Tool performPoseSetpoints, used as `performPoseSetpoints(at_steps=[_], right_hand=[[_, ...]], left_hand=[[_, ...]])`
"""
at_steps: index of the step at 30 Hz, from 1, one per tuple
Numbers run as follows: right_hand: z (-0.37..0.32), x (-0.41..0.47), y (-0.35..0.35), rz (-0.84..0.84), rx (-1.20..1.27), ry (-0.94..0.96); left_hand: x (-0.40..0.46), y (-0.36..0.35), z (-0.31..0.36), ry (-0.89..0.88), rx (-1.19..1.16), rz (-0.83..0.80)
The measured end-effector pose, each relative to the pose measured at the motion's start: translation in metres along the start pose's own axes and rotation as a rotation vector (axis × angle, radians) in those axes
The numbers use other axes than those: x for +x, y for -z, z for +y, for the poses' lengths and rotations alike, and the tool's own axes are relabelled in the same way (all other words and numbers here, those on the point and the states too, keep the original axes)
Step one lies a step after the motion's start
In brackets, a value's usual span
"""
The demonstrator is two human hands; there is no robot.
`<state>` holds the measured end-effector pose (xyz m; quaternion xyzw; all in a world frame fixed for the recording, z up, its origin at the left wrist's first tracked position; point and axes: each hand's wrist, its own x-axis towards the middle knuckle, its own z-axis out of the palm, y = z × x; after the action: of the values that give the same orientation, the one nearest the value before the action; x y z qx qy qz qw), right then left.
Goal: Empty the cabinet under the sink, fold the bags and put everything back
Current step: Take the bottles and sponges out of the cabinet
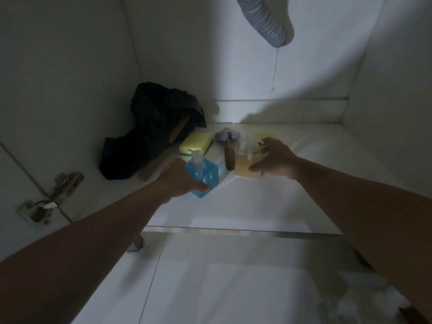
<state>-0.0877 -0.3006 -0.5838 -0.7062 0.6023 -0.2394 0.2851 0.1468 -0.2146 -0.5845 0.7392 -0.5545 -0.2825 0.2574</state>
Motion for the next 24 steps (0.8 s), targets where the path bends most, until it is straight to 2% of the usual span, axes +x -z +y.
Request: performPoseSetpoints(at_steps=[4,9,14,18,24], right_hand=[[0.0,-0.026,0.01,-0.016,0.012,-0.022],[-0.003,-0.084,0.042,-0.089,-0.06,-0.022],[0.003,-0.165,0.06,-0.085,0.044,-0.145],[0.025,-0.222,0.047,-0.085,0.11,-0.271],[0.074,-0.285,-0.007,-0.065,0.192,-0.377]], left_hand=[[-0.006,-0.002,0.001,-0.042,-0.022,0.044],[-0.035,0.0,0.012,-0.186,-0.015,-0.09],[-0.089,-0.016,0.021,-0.336,0.119,-0.24],[-0.123,-0.042,0.003,-0.357,0.099,-0.368],[-0.153,-0.097,-0.044,-0.314,0.068,-0.458]])
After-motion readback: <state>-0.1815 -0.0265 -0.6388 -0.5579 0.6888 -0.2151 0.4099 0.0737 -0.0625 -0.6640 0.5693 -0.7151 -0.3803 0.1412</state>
